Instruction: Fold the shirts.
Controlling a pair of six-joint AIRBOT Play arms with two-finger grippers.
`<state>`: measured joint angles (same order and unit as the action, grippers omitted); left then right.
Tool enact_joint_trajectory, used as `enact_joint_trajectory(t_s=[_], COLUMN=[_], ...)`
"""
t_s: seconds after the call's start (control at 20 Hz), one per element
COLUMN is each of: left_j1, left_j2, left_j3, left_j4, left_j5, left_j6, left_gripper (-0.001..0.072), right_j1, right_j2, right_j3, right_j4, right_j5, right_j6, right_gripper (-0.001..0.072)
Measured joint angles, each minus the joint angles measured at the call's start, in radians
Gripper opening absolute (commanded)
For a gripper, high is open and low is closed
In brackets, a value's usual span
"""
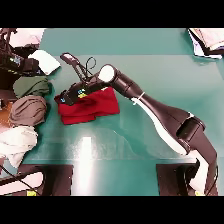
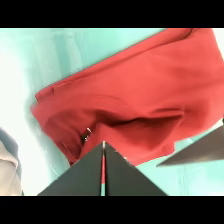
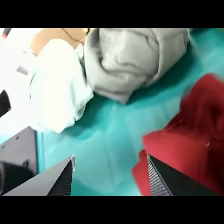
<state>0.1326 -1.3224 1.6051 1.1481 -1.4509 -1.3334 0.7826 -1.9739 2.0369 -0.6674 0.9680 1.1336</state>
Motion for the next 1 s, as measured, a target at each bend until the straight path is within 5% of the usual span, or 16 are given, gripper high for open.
enact_joint_trajectory(t_s=[0.35,0.4,0.45,0.5,1.0], left_j1=[0.005,0.006,0.006,0.005,0.005], left_j2=[0.005,0.005,0.005,0.005,-0.023], left_j3=[-0.003,-0.01,-0.024,-0.044,-0.45], left_j4=[-0.004,-0.003,-0.004,-0.004,-0.128], left_j5=[-0.009,-0.012,-0.016,-0.016,0.177], left_j6=[-0.001,-0.001,-0.001,-0.002,0.016], left_gripper=[0.0023,0.0158,0.0486,0.0638,0.0638], right_j1=[-0.189,-0.231,-0.276,-0.312,-0.451], right_j2=[0.216,0.243,0.267,0.287,0.336], right_j3=[-0.33,-0.384,-0.438,-0.481,-0.655], right_j4=[-0.195,-0.208,-0.219,-0.222,-0.173], right_j5=[0.071,0.081,0.092,0.101,0.171], right_j6=[0.047,0.062,0.071,0.082,0.106], right_gripper=[0.0479,0.0484,0.0491,0.0492,0.0491])
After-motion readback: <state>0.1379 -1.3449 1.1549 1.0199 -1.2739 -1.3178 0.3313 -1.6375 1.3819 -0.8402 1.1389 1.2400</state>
